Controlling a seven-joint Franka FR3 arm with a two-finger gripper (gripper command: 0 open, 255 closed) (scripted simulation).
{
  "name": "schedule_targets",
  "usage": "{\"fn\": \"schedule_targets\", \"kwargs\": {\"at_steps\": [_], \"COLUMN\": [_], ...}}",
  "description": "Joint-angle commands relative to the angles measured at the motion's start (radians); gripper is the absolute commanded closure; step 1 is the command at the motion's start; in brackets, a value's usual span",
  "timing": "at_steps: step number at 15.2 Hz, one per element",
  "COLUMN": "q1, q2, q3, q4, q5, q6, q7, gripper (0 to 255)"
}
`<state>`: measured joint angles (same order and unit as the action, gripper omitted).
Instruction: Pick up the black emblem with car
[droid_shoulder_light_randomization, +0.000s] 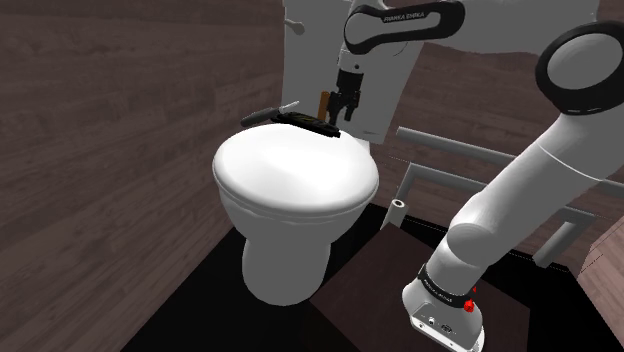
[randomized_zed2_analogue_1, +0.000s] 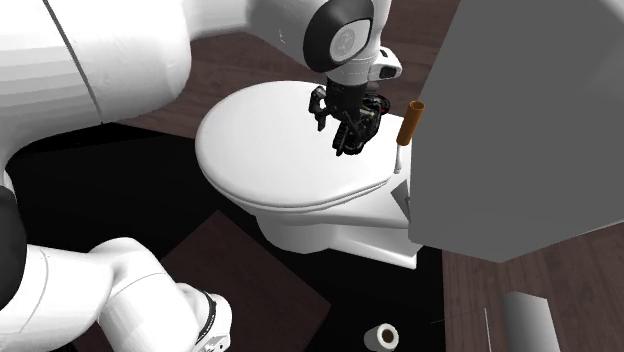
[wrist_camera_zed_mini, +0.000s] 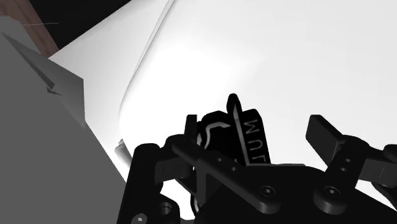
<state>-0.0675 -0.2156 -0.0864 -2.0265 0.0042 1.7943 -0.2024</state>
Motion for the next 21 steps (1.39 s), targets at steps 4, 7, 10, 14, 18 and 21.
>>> {"fn": "schedule_targets", "kwargs": {"at_steps": [4, 7, 10, 14, 18, 21], "q1": [-0.006, -0.006, -0.006, -0.007, -0.007, -0.006], "q2": [0.062, 0.066, 0.069, 0.067, 0.067, 0.067], "q3": [-0.012, -0.012, -0.012, -0.013, -0.013, -0.012], "q4": [0.020, -0.016, -0.034, -0.036, -0.036, -0.022], "q5": [0.006, 0.006, 0.007, 0.006, 0.006, 0.006], "q6": [0.058, 0.098, 0.119, 0.120, 0.120, 0.106], "q7": [-0.018, -0.019, -0.020, -0.020, -0.020, -0.019], "gripper": [0, 0, 0, 255, 255, 255]}}
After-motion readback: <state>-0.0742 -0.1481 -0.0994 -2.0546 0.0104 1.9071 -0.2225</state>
